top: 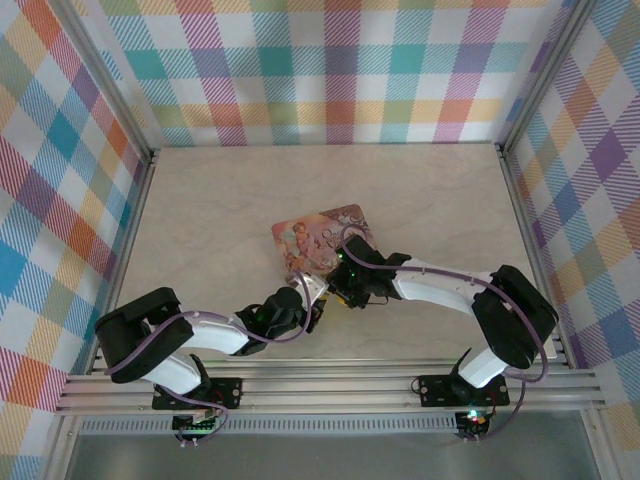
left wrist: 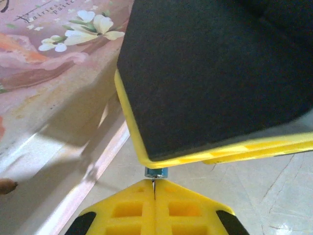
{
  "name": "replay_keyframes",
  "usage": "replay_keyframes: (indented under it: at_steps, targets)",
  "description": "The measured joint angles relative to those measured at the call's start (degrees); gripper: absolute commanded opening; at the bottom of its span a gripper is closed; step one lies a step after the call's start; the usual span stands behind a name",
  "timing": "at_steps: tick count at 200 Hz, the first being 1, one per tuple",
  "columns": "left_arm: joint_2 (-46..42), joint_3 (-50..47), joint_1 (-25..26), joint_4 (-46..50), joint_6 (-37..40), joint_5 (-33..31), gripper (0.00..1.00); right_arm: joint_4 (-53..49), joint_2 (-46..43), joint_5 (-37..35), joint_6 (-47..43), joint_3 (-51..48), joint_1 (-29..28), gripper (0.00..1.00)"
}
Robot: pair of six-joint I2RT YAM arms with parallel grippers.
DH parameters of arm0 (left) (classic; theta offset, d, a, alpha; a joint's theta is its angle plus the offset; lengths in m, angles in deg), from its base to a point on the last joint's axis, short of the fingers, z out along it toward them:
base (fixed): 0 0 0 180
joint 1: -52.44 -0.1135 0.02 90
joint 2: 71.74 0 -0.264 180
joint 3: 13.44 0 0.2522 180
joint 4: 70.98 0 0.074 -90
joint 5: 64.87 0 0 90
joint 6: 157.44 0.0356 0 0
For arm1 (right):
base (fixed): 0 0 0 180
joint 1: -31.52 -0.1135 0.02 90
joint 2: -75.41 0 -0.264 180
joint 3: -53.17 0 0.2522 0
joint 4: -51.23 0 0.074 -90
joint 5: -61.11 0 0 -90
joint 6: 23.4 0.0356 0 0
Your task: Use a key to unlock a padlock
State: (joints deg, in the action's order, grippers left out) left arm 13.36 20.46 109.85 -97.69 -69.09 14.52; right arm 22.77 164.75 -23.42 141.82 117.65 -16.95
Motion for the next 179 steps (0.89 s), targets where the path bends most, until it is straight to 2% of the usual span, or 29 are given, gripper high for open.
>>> replay_keyframes:
  at_steps: [14, 34, 50, 79, 108, 134, 172, 179]
  targets:
    - [0.0, 0.4, 0.5, 0.0, 0.5, -0.2, 0.00, -0.1, 0.2, 0.0, 0.0, 0.2, 0.0, 0.37]
    - [0.0, 0.8, 1.1, 0.0, 1.4, -0.7, 0.00, -0.4, 0.4, -0.1, 0.0, 0.5, 0.0, 0.48]
    - [-0.1, 1.0, 1.5, 0.1, 1.9, -1.3, 0.00, -0.8, 0.6, -0.1, 0.0, 0.8, 0.0, 0.48]
    - [-0.3, 1.2, 2.1, 0.4, 2.8, -2.4, 0.00, -1.1, 0.7, -0.1, -0.2, 1.3, 0.0, 0.33]
    - [-0.5, 1.2, 2.2, 1.5, 3.2, -2.5, 0.00, -1.4, 0.7, 0.0, -0.5, 1.4, 0.0, 0.13]
    - [-0.7, 1.2, 2.5, 2.0, 3.4, -2.6, 0.00, -1.6, 0.7, 0.2, -0.1, 1.4, 0.0, 0.00]
    - [-1.7, 1.2, 2.5, 3.3, 3.7, -2.7, 0.00, -1.3, 0.7, 0.7, 0.7, 1.5, 0.0, 0.00]
    - [-1.9, 1.2, 2.5, 3.6, 3.7, -2.8, 0.06, -1.1, 0.7, 0.9, 0.7, 1.4, 0.0, 0.00]
